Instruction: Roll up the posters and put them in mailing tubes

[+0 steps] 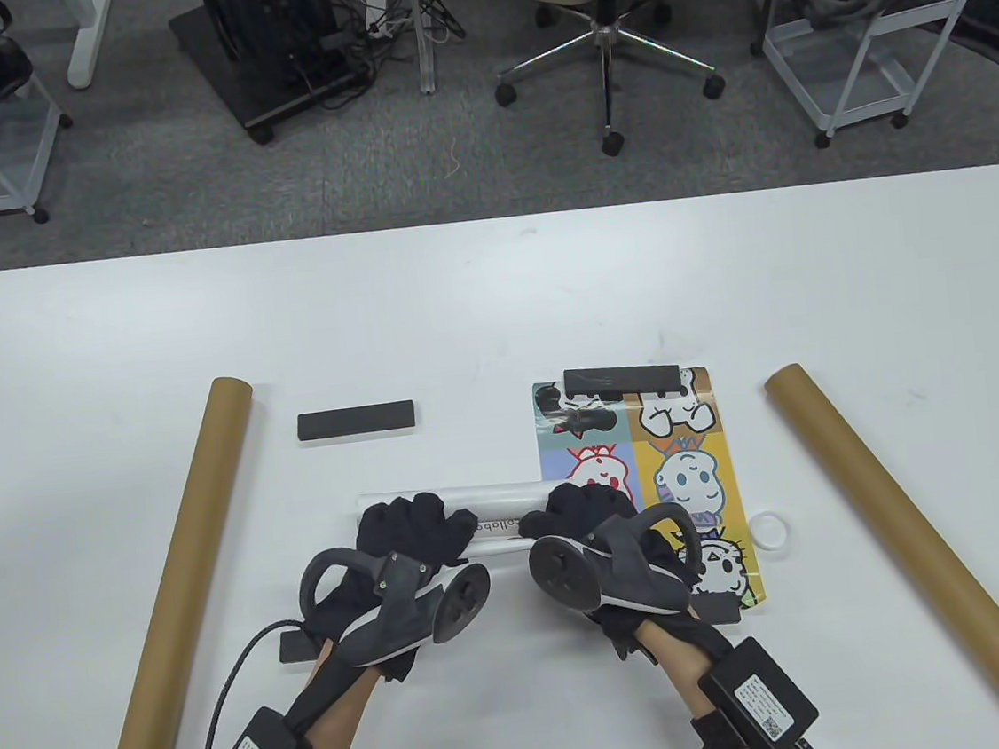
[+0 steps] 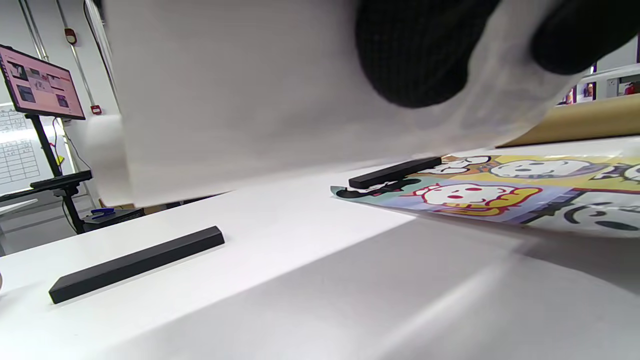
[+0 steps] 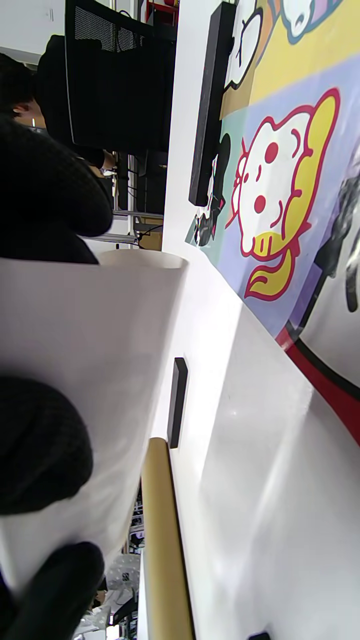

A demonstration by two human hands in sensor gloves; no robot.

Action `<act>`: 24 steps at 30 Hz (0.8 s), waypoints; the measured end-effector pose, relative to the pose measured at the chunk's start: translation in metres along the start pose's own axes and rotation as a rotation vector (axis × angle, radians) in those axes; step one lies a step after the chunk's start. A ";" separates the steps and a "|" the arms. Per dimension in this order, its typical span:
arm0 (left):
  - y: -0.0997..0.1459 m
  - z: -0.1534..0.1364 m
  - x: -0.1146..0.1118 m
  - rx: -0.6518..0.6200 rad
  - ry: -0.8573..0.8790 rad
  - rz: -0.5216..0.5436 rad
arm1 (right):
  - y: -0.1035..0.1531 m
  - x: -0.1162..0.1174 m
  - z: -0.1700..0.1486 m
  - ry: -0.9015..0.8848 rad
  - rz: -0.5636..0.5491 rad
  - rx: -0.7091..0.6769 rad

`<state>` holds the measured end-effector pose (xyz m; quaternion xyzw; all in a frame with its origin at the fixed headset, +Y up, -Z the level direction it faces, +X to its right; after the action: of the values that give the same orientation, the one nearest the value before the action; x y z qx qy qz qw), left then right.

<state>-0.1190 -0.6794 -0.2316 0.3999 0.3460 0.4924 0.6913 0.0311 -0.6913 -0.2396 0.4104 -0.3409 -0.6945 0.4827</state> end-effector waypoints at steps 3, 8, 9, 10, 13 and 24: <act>0.002 -0.002 0.002 -0.006 0.014 0.047 | 0.001 -0.001 -0.005 0.003 -0.029 0.016; 0.002 -0.005 0.004 -0.005 0.054 0.071 | 0.001 -0.002 -0.010 0.011 -0.054 0.026; 0.002 -0.006 0.004 -0.005 0.062 0.075 | 0.001 -0.002 -0.010 0.009 -0.054 0.024; 0.002 -0.006 0.003 -0.004 0.070 0.071 | 0.001 -0.001 -0.009 0.009 -0.044 0.019; -0.001 -0.009 0.000 0.013 0.072 0.038 | 0.001 0.003 -0.006 -0.002 -0.019 -0.004; 0.000 -0.005 -0.001 0.013 -0.007 0.057 | 0.001 -0.001 0.001 0.026 -0.046 -0.012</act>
<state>-0.1238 -0.6793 -0.2341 0.4157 0.3352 0.5084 0.6755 0.0314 -0.6906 -0.2378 0.4242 -0.3209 -0.7018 0.4737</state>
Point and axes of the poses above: the tracker on the back of each hand, its own z axis roughly to the thumb side, its own y axis roughly from the fingertips to the wrist, x = y × z, the point moved 3 cm from there along -y, roughly from the wrist to the fingertips, and after that the axes turned 14 degrees about -z, right-handed, at the moved point
